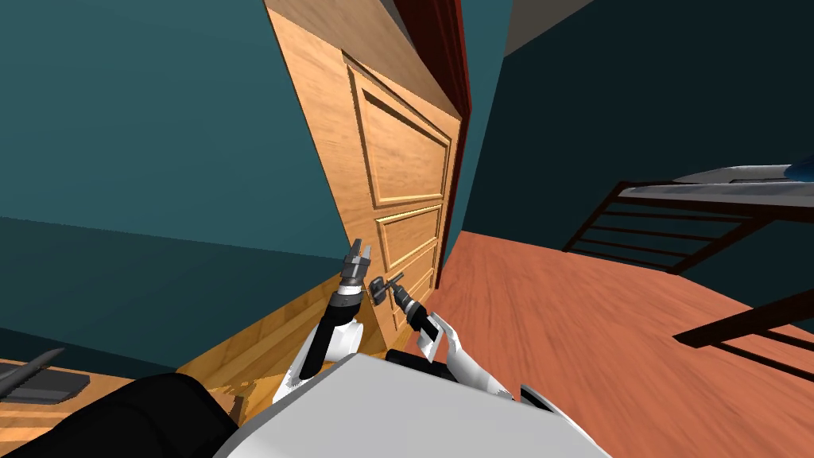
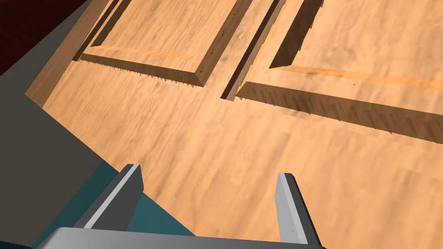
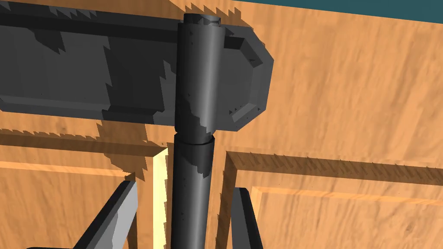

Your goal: Push the door open

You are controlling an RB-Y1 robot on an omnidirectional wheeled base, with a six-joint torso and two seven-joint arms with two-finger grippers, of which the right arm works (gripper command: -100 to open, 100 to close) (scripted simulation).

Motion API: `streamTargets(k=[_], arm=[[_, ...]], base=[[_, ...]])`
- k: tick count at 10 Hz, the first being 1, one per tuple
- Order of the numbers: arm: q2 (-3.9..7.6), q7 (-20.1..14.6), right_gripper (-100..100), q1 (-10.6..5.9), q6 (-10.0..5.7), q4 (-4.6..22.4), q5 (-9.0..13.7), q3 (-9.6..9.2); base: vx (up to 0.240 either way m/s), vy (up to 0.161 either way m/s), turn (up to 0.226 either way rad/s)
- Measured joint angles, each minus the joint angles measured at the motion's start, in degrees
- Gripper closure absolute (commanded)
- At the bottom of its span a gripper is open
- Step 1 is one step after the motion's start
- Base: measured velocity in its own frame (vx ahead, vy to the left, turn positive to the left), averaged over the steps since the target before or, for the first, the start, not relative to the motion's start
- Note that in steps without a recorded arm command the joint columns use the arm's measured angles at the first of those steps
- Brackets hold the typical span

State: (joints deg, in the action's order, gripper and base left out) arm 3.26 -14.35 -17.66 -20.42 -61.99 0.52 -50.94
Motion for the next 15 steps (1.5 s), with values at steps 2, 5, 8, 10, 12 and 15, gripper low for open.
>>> streamTargets(k=[2, 5, 8, 10, 12, 15], arm=[[0.03, 0.0, 100, 0.01, 0.02, 0.0, 0.0, -0.01], [0.04, 0.0, -100, 0.02, 0.02, 0.0, 0.0, -0.01], [0.53, 0.1, -100, 0.2, 0.17, -0.1, 0.1, 0.84], [0.55, 0.2, -100, 0.34, 0.43, -0.4, 0.2, 1.23], [0.68, 0.4, -100, 0.21, 0.41, 0.0, 0.2, 1.59], [0.41, 0.7, -100, 0.1, 0.56, 0.4, 0.1, 2.12]], base=[[-0.014, -0.017, 0.0], [-0.036, -0.017, -0.03], [-0.164, -0.119, -0.073], [-0.016, -0.006, 0.022], [0.091, 0.141, 0.014], [0.106, 0.169, 0.027]])
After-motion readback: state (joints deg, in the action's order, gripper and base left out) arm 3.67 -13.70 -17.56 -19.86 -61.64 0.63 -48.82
